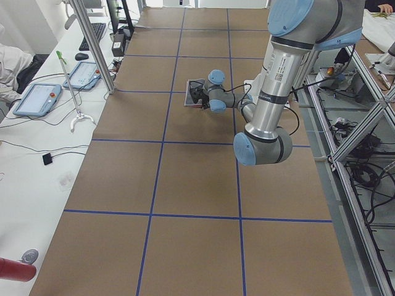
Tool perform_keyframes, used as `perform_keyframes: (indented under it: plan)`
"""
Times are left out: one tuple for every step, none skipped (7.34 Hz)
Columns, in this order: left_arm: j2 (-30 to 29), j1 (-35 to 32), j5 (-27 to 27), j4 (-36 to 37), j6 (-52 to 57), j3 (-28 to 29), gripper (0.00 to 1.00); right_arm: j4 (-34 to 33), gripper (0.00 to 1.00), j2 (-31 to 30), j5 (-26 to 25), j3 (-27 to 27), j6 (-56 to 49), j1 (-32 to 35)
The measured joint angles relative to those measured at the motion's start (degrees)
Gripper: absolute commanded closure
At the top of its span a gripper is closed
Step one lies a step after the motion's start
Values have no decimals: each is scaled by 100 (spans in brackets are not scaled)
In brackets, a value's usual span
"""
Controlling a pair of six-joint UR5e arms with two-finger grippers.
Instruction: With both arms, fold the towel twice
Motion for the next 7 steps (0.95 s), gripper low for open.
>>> perform_keyframes:
  plan:
    - [-3, 23, 13, 0, -5, 0, 55, 5, 0, -18, 12, 4, -6, 14]
    - [-5, 42, 25, 0, -7, -1, 56, 15, 0, -29, 17, 9, -10, 17]
    - [-5, 50, 28, 0, -6, -2, 56, 22, 0, -36, 19, 13, -14, 19]
    - [-2, 52, 29, 0, -5, -5, 58, 26, 0, -37, 25, 14, -17, 20]
    - [1, 55, 32, 0, -6, -8, 62, 27, 0, -34, 36, 16, -17, 20]
    - [4, 55, 33, 0, -8, -13, 66, 30, 0, -31, 48, 16, -18, 20]
    - [8, 55, 33, 0, -6, -16, 70, 33, 0, -32, 53, 16, -18, 19]
